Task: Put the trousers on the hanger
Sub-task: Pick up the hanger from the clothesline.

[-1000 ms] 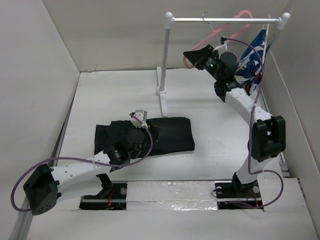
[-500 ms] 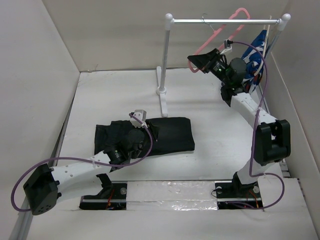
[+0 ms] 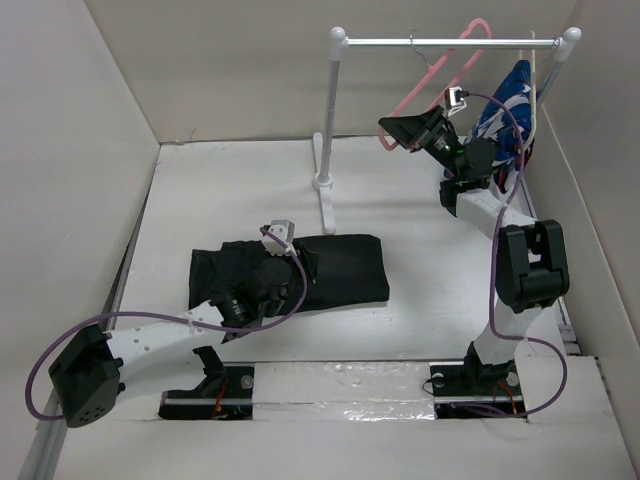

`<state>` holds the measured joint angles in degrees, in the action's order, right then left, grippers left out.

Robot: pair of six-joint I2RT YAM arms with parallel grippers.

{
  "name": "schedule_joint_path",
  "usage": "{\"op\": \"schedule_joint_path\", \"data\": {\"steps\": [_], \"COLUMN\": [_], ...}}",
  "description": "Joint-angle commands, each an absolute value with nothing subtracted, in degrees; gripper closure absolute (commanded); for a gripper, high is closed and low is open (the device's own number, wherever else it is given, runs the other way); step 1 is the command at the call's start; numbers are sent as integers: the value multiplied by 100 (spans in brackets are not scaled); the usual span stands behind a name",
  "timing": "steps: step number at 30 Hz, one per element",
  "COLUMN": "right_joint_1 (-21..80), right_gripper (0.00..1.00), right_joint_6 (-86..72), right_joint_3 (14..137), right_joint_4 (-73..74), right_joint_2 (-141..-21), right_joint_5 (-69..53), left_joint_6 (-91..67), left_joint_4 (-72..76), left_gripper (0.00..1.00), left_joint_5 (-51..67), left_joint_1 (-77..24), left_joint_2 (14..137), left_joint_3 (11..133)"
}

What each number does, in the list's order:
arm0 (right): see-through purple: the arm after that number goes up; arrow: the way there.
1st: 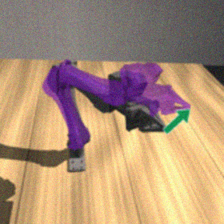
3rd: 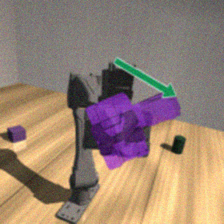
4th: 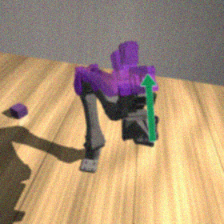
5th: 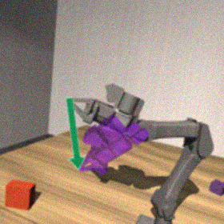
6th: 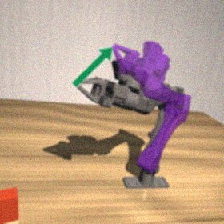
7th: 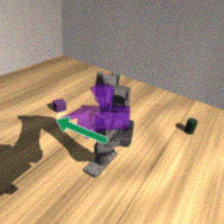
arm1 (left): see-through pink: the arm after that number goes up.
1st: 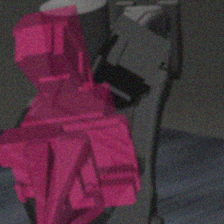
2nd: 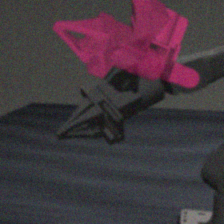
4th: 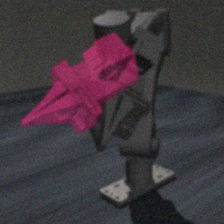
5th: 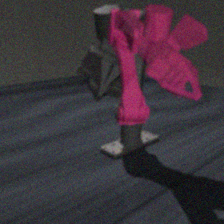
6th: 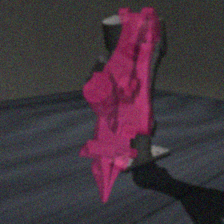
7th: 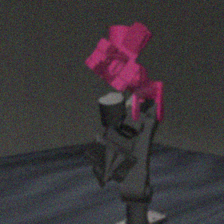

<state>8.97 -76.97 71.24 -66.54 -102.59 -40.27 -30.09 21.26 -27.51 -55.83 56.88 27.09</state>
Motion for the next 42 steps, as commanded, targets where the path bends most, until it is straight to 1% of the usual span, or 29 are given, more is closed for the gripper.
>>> {"op": "schedule_joint_path", "data": {"steps": [1,5,6,14,15,20,26,29,31,32,36,38,42], "right_joint_1": [888,940,940,940,940,940,1046,1256,1414,1467,1775,1985,2205], "right_gripper": [100,100,100,100,100,100,100,100,100,100,100,100,100], "right_joint_6": [-7988,-8086,-8034,-7858,-7779,-7515,-7146,-6935,-6707,-6645,-6346,-6337,-6372], "right_joint_3": [7102,6935,6865,6496,6434,6012,5187,4528,3976,3781,2867,2464,2040], "right_joint_4": [-8753,-8868,-8781,-8640,-8605,-8508,-8604,-8824,-8894,-8955,-9237,-9517,-10010], "right_joint_2": [-10274,-10371,-10362,-10433,-10441,-10441,-10441,-10336,-10214,-10161,-9976,-9915,-9870], "right_joint_5": [-4341,-4377,-4403,-4579,-4588,-4746,-4974,-5054,-5071,-5054,-4957,-4913,-4869], "left_joint_6": [-2909,-2883,-2883,-2856,-2848,-2821,-2707,-2830,-2856,-2891,-3006,-3085,-3313], "left_joint_4": [2382,2364,2373,2399,2408,2487,2629,2487,2452,2435,2496,2636,2935], "left_gripper": [74,73,71,69,67,67,67,65,60,59,50,49,49], "left_joint_5": [-2848,-2874,-2900,-3023,-3032,-3041,-2892,-2234,-1943,-1899,-1461,-1293,-775], "left_joint_1": [-5590,-5590,-5590,-5590,-5590,-5590,-5512,-5405,-5344,-5344,-5344,-5344,-5344], "left_joint_2": [5634,5581,5572,5528,5520,5511,5134,4975,4975,5079,5580,6070,6933], "left_joint_3": [2769,2769,2760,2707,2716,2672,2680,2979,3241,3339,3770,3963,4175]}}
